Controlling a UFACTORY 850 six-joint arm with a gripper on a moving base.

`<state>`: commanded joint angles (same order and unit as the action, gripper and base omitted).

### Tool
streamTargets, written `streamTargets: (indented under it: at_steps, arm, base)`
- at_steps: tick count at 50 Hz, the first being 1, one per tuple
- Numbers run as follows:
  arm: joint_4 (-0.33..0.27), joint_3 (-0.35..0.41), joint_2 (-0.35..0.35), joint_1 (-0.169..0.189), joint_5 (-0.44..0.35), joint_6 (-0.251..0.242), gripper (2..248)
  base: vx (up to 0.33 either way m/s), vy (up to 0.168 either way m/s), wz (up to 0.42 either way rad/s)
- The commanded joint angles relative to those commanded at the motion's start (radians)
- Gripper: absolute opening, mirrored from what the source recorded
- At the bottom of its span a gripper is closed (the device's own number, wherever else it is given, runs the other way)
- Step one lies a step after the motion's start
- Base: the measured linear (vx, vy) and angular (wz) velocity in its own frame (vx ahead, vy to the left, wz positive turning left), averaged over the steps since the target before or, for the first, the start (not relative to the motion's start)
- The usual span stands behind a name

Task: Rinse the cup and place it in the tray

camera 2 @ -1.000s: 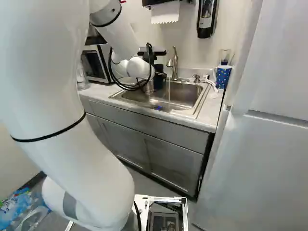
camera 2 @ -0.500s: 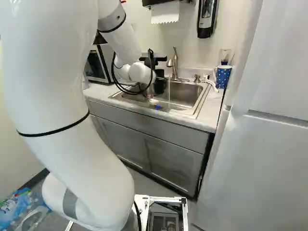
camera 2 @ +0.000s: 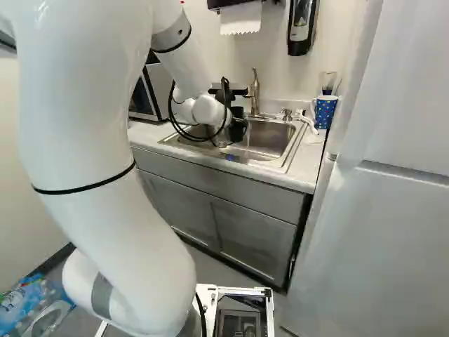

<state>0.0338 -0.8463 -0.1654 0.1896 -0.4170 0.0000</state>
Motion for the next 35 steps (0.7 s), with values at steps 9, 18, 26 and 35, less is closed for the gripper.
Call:
streamTargets:
  at_steps: [9,18,26,35]
  arm:
    - [0.000,0.000,0.000,0.020,0.000,0.000,126]
    - [0.000,-0.001,-0.001,0.040,0.000,0.000,126]
    - [0.000,-0.002,-0.002,0.044,0.000,0.000,126]
    - [0.000,-0.002,-0.002,0.044,0.000,0.000,126]
  base:
    - [0.000,0.000,0.000]
    - [0.000,0.000,0.000]
    - [0.000,0.000,0.000]
    - [0.000,0.000,0.000]
